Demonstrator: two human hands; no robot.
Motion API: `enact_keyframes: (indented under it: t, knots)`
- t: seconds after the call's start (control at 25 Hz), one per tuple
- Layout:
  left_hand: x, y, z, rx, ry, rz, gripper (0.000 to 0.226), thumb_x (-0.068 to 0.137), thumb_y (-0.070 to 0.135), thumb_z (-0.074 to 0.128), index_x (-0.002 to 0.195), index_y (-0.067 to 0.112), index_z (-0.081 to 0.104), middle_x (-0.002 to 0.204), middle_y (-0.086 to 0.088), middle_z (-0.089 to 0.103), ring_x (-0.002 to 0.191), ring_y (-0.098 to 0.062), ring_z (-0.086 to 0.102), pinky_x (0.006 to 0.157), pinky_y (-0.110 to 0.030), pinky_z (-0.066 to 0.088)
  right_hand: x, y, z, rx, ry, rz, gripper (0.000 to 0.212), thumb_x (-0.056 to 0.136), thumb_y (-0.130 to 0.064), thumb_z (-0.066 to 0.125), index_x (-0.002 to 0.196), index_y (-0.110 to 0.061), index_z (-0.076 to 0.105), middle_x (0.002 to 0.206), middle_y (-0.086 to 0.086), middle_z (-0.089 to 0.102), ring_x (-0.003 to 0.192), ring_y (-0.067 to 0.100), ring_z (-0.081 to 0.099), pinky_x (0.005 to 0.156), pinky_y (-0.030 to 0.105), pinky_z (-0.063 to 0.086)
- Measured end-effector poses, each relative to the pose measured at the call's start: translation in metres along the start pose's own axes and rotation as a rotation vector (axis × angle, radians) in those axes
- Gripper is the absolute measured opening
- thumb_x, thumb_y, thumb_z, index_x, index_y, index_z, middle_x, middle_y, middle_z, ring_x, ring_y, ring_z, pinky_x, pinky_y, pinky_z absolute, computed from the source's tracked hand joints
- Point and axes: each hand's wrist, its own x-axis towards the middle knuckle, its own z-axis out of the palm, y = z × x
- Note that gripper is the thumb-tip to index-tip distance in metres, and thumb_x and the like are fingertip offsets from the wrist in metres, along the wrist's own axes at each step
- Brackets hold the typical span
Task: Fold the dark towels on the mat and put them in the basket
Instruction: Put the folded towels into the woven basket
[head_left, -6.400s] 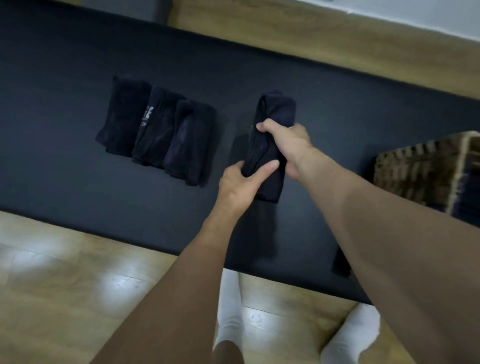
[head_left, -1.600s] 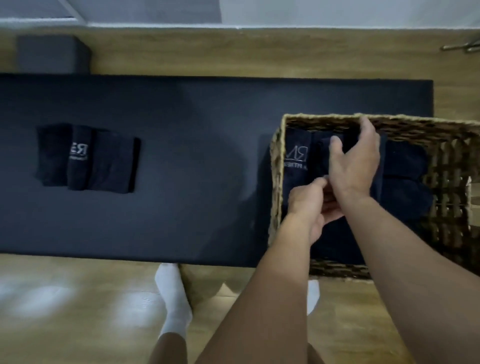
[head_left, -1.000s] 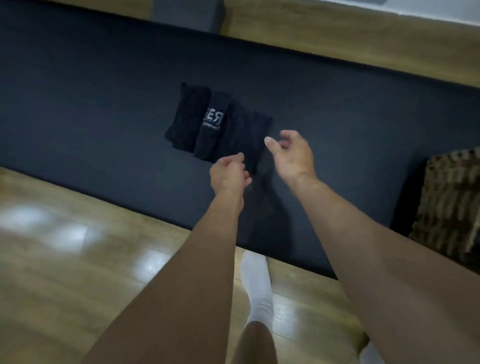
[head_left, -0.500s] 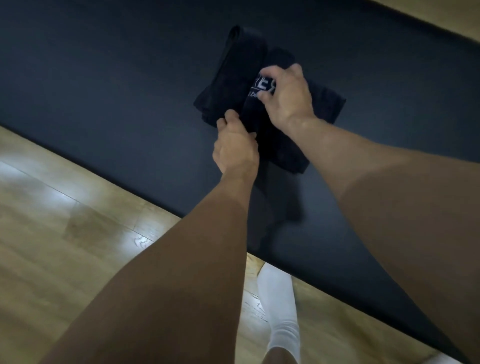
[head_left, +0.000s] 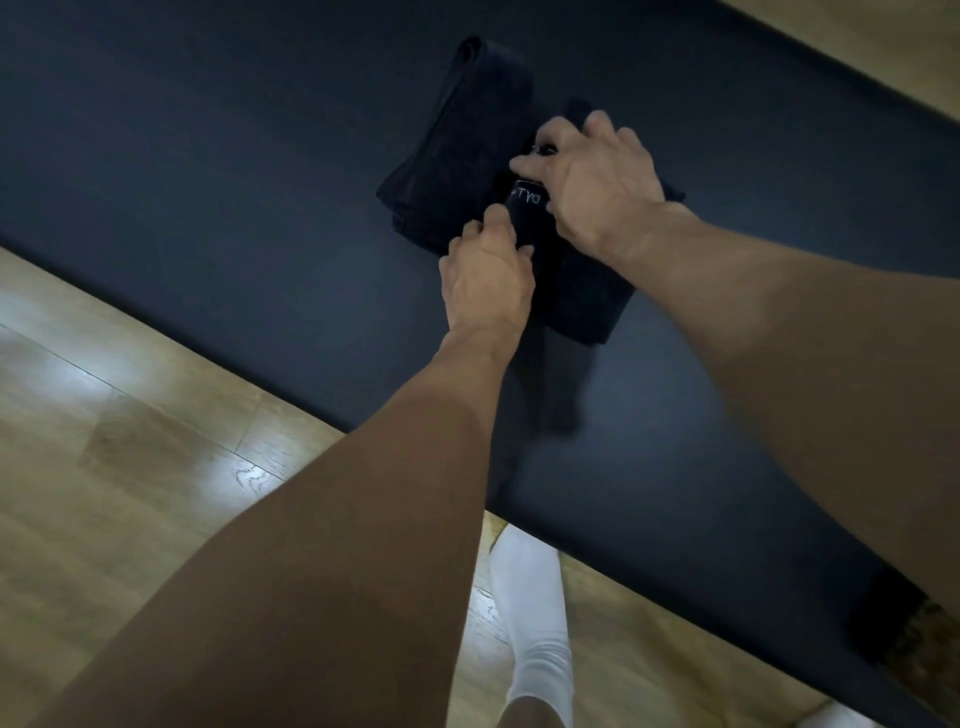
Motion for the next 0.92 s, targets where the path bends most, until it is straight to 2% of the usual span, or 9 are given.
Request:
enact_keyframes:
  t: [0.16, 0.28, 0.36, 0.44, 0.52, 0.64, 0.72, 0.8, 0.92]
  knots:
    - [0.001, 0.02, 0.007, -0.034, -0.097, -0.059, 0.055, 0.084, 0.031, 0.076, 0.127, 0.007, 0.051, 0.128, -0.014, 0.048, 0.118, -0.029, 0.045, 0.099, -0.042, 0.044, -0.007, 0.016, -0.011, -0.178, -0.067, 0.006, 0.051, 0.09, -0.018, 0.062, 0.138, -0.026, 0.046, 0.143, 0.015, 0.031, 0.122, 0.039, 0.038, 0.095, 0.048, 0.037]
    - [-0.004, 0.034, 0.015, -0.075, -0.117, -0.055, 0.051, 0.087, 0.04, 0.07, 0.123, 0.01, 0.051, 0.128, -0.012, 0.047, 0.117, -0.029, 0.046, 0.099, -0.044, 0.044, -0.02, 0.025, -0.004, -0.258, -0.039, 0.018, 0.057, 0.084, -0.015, 0.067, 0.134, -0.013, 0.04, 0.142, 0.018, 0.031, 0.119, 0.039, 0.04, 0.09, 0.047, 0.038]
    - [-0.007, 0.039, 0.021, -0.161, -0.152, -0.071, 0.048, 0.088, 0.035, 0.068, 0.123, 0.012, 0.044, 0.123, -0.01, 0.052, 0.112, -0.029, 0.052, 0.099, -0.048, 0.044, -0.026, 0.032, 0.0, -0.216, -0.035, 0.001, 0.054, 0.086, -0.014, 0.063, 0.134, -0.009, 0.038, 0.144, 0.016, 0.032, 0.121, 0.04, 0.039, 0.09, 0.047, 0.039]
    - [-0.008, 0.045, 0.025, -0.226, -0.187, -0.117, 0.057, 0.084, 0.03, 0.074, 0.125, 0.013, 0.039, 0.125, -0.011, 0.051, 0.114, -0.03, 0.052, 0.1, -0.049, 0.044, -0.029, 0.038, -0.001, -0.057, -0.034, 0.022, 0.042, 0.091, -0.016, 0.055, 0.13, -0.009, 0.044, 0.142, 0.013, 0.036, 0.119, 0.039, 0.041, 0.092, 0.048, 0.043]
    - [-0.005, 0.052, 0.028, -0.216, -0.238, -0.188, 0.071, 0.08, 0.034, 0.08, 0.133, 0.011, 0.039, 0.135, -0.013, 0.043, 0.125, -0.031, 0.044, 0.103, -0.048, 0.043, -0.03, 0.043, -0.002, 0.164, -0.009, 0.137, 0.033, 0.094, -0.029, 0.053, 0.118, -0.008, 0.053, 0.136, 0.01, 0.04, 0.113, 0.035, 0.046, 0.09, 0.047, 0.046]
    - [-0.007, 0.06, 0.036, -0.155, -0.274, -0.168, 0.069, 0.083, 0.048, 0.073, 0.132, 0.008, 0.047, 0.139, -0.012, 0.036, 0.129, -0.029, 0.036, 0.104, -0.046, 0.042, -0.036, 0.049, 0.002, 0.42, 0.019, 0.36, 0.048, 0.085, -0.044, 0.071, 0.112, -0.007, 0.055, 0.132, 0.009, 0.04, 0.104, 0.029, 0.054, 0.089, 0.043, 0.049]
    - [-0.011, 0.058, 0.041, -0.244, -0.227, -0.141, 0.057, 0.09, 0.052, 0.062, 0.126, 0.009, 0.05, 0.133, -0.011, 0.044, 0.124, -0.029, 0.043, 0.101, -0.044, 0.043, -0.042, 0.053, 0.008, 0.639, 0.088, 0.54, 0.057, 0.078, -0.039, 0.08, 0.119, -0.011, 0.05, 0.13, 0.006, 0.042, 0.102, 0.024, 0.054, 0.09, 0.035, 0.047]
    - [-0.016, 0.056, 0.044, -0.312, -0.218, -0.145, 0.047, 0.093, 0.047, 0.059, 0.125, 0.013, 0.049, 0.124, -0.009, 0.055, 0.116, -0.027, 0.053, 0.096, -0.041, 0.046, -0.049, 0.055, 0.02, 0.882, 0.139, 0.755, 0.068, 0.075, -0.035, 0.083, 0.127, -0.014, 0.044, 0.131, 0.004, 0.048, 0.108, 0.02, 0.055, 0.092, 0.03, 0.045]
    - [-0.013, 0.064, 0.045, -0.326, -0.271, -0.218, 0.061, 0.086, 0.045, 0.069, 0.132, 0.014, 0.045, 0.124, -0.006, 0.06, 0.113, -0.024, 0.057, 0.093, -0.038, 0.05, -0.056, 0.052, 0.036, 1.191, 0.119, 1.019, 0.074, 0.07, -0.041, 0.085, 0.128, -0.015, 0.046, 0.127, 0.004, 0.057, 0.11, 0.023, 0.06, 0.093, 0.038, 0.053]
